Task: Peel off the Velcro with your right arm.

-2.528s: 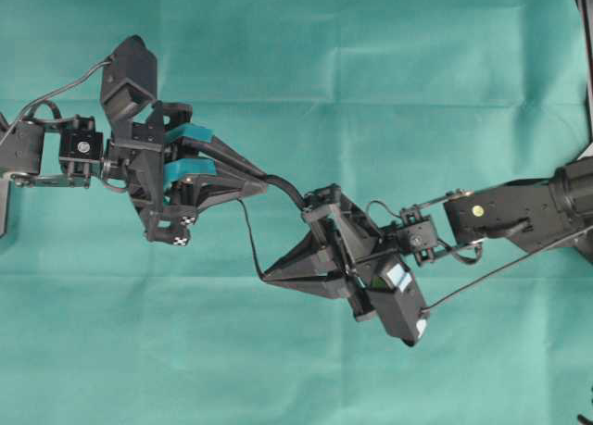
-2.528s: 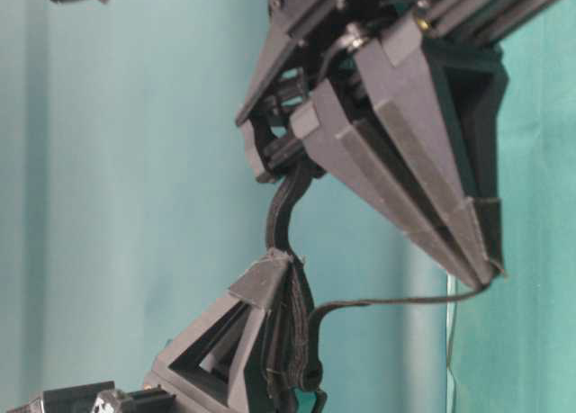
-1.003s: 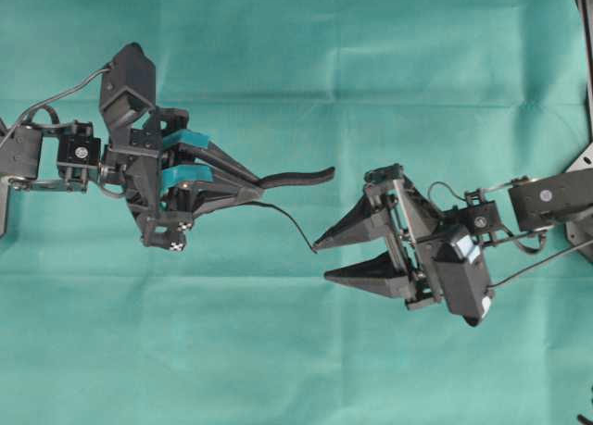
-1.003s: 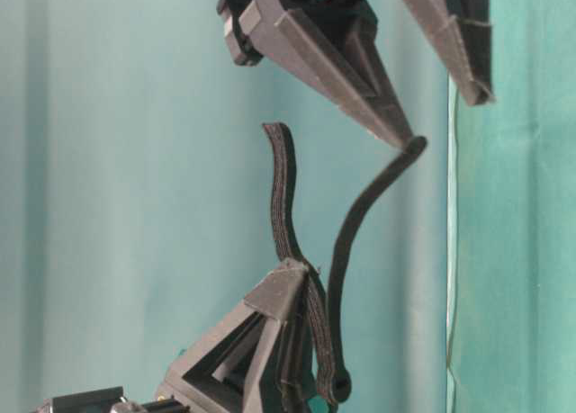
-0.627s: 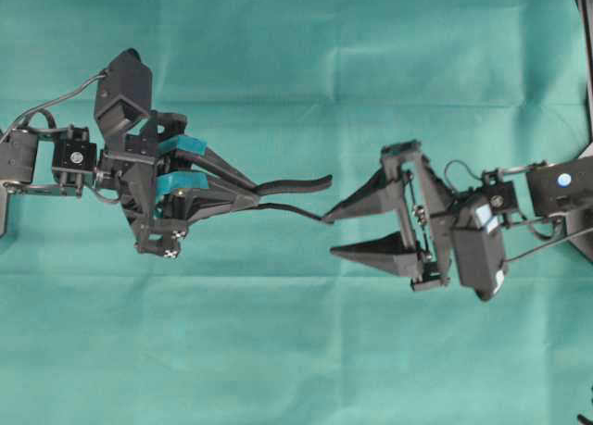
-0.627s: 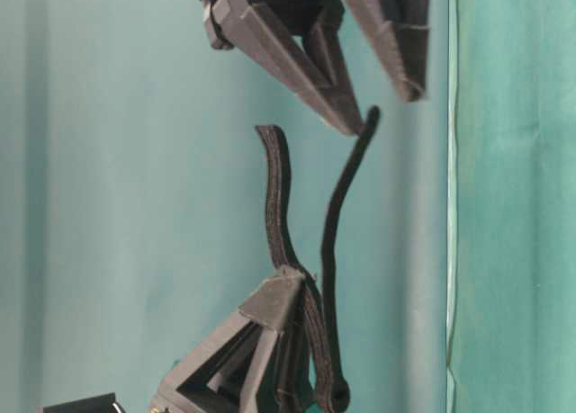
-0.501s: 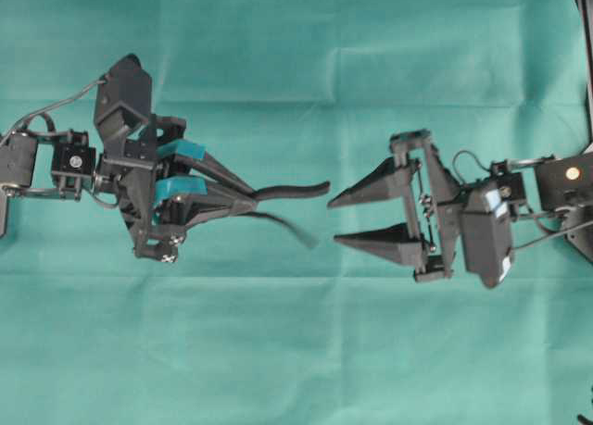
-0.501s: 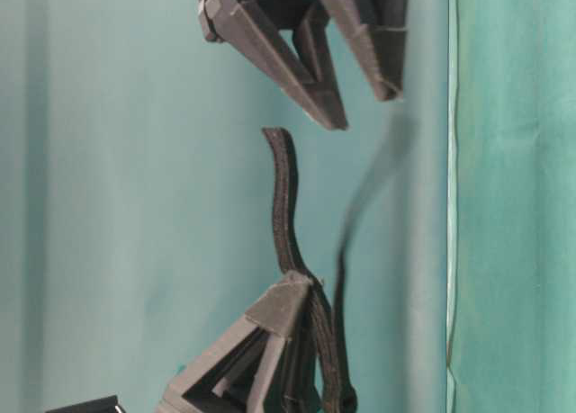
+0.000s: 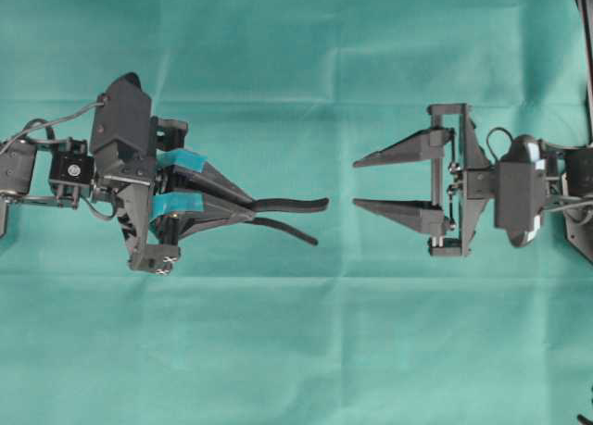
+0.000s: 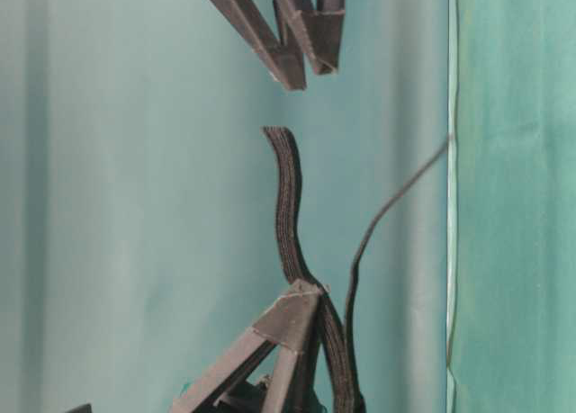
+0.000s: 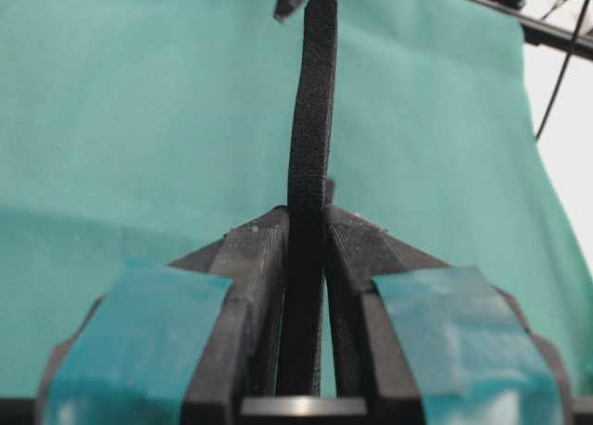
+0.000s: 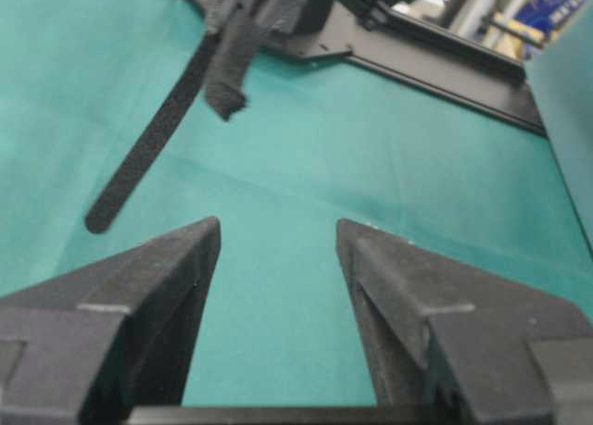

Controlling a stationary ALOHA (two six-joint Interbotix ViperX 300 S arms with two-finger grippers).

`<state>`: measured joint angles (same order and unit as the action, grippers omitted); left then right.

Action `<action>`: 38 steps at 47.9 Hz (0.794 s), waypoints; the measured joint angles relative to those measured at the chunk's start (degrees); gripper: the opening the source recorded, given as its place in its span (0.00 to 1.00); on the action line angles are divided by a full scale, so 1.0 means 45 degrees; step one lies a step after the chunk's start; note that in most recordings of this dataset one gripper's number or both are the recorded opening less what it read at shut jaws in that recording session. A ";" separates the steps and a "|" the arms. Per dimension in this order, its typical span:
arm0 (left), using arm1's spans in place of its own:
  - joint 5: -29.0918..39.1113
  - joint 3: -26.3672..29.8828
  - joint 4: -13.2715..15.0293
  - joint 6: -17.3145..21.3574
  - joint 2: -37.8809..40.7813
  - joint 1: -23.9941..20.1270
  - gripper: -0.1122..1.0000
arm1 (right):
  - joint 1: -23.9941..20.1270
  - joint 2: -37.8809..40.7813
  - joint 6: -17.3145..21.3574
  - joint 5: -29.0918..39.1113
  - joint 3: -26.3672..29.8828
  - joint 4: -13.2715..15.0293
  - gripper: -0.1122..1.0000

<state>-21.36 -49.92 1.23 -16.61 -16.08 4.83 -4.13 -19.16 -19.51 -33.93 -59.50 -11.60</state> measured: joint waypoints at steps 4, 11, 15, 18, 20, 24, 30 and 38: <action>0.0000 -0.0039 0.0020 0.0352 0.0000 0.0000 0.19 | 0.0020 -0.0098 0.0020 -0.0020 -0.0078 -0.0254 0.29; 0.0000 -0.0039 0.0020 0.0898 0.0000 0.0000 0.19 | 0.0020 -0.0137 0.0254 -0.0020 -0.0117 -0.0449 0.29; 0.0000 -0.0059 0.0000 0.1016 0.0000 0.0000 0.19 | 0.0020 -0.0117 0.0391 -0.0020 -0.0137 -0.0449 0.29; 0.0000 -0.0059 0.0020 0.1035 0.0000 0.0020 0.19 | 0.0020 -0.0137 0.0410 -0.0020 -0.0156 -0.0449 0.29; 0.0000 -0.0059 0.0020 0.1035 0.0020 0.0020 0.19 | 0.0020 -0.0137 0.0430 -0.0020 -0.0176 -0.0469 0.29; 0.0000 -0.0059 0.0020 0.1035 0.0020 0.0000 0.19 | 0.0020 -0.0137 0.0430 -0.0020 -0.0176 -0.0469 0.29; 0.0000 -0.0059 0.0020 0.1035 0.0000 0.0000 0.19 | 0.0020 -0.0137 0.0430 -0.0020 -0.0176 -0.0469 0.29; 0.0000 -0.0117 0.0020 0.1035 0.0000 0.0000 0.19 | 0.0000 -0.0117 0.0430 -0.0039 -0.0195 -0.0469 0.29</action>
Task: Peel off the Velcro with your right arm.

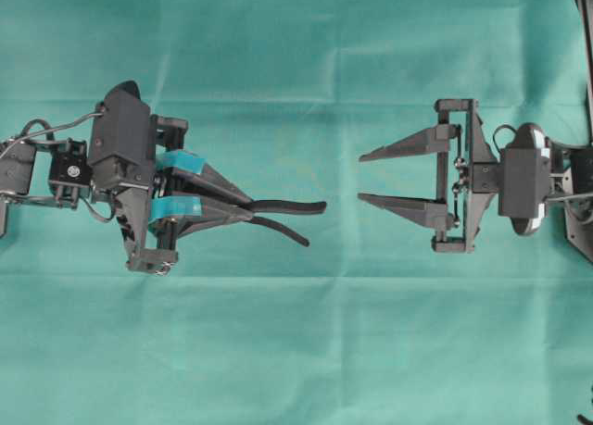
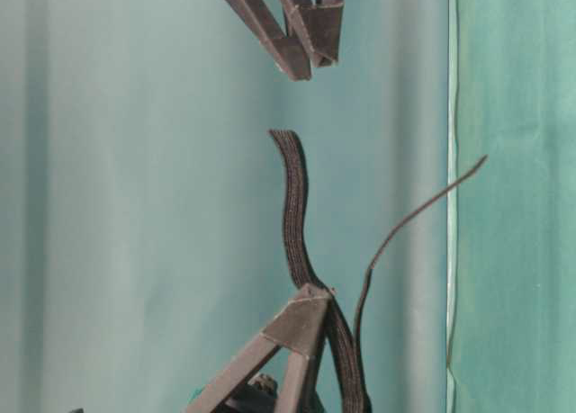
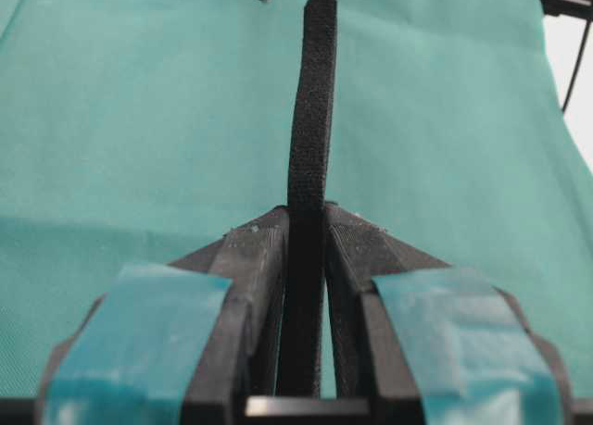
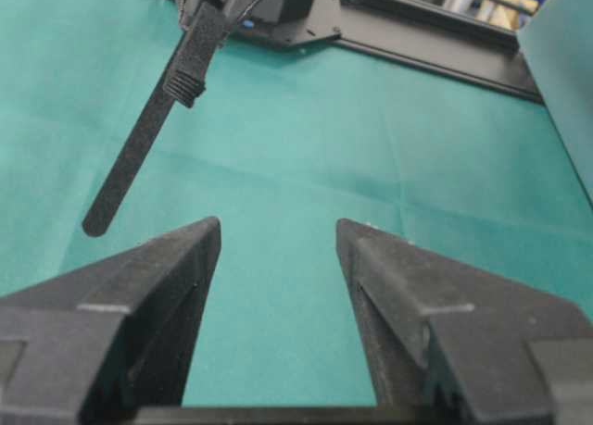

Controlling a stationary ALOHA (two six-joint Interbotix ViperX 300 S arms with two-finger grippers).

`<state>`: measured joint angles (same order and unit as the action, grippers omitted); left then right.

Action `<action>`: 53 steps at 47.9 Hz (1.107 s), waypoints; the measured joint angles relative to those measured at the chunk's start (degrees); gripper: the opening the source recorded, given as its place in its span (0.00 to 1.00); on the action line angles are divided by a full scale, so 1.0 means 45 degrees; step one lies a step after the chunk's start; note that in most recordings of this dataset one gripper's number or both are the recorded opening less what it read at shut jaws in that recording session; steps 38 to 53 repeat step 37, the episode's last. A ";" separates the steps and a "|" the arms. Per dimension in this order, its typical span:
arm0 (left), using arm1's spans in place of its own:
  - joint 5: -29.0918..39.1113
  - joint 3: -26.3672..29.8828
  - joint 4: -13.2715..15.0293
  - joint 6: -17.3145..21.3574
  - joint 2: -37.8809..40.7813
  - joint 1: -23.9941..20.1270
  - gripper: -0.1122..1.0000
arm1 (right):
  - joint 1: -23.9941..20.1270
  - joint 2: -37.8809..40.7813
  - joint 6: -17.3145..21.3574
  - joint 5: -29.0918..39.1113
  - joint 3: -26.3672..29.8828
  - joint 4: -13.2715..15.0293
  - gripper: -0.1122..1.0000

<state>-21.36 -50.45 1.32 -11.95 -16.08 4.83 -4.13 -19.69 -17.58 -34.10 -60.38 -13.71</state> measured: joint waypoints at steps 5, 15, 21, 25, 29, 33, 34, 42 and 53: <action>0.0000 -0.0020 0.0000 0.0000 0.0020 0.0020 0.19 | 0.0020 -0.0020 0.0000 0.0020 0.0000 0.0000 0.29; 0.0000 -0.0098 -0.0020 0.0000 0.0000 0.0000 0.19 | 0.0020 -0.0020 0.0000 0.0000 -0.0059 0.0000 0.29; 0.0000 -0.0156 0.0000 0.0000 0.0000 0.0020 0.19 | 0.0020 0.0000 0.0000 0.0000 -0.0137 0.0000 0.29; 0.0000 -0.0215 -0.0020 -0.0020 0.0000 0.0020 0.19 | 0.0020 -0.0020 0.0000 0.0000 -0.0234 0.0000 0.29; 0.0000 -0.0293 0.0000 -0.0020 0.0020 0.0000 0.19 | 0.0020 -0.0020 0.0020 -0.0059 -0.0371 0.0000 0.29; 0.0000 -0.0410 0.0000 -0.0020 0.0000 0.0020 0.19 | 0.0020 -0.0020 0.0020 -0.0195 -0.0508 0.0000 0.29; 0.0000 -0.0430 0.0000 -0.0020 0.0000 0.0020 0.19 | 0.0020 -0.0020 0.0039 -0.0234 -0.0527 0.0000 0.29; 0.0000 -0.0488 0.0000 -0.0020 0.0020 0.0020 0.19 | 0.0020 0.0000 0.0039 -0.0332 -0.0625 0.0000 0.29; 0.0000 -0.0488 0.0000 -0.0020 0.0020 0.0020 0.19 | 0.0020 0.0000 0.0039 -0.0332 -0.0625 0.0000 0.29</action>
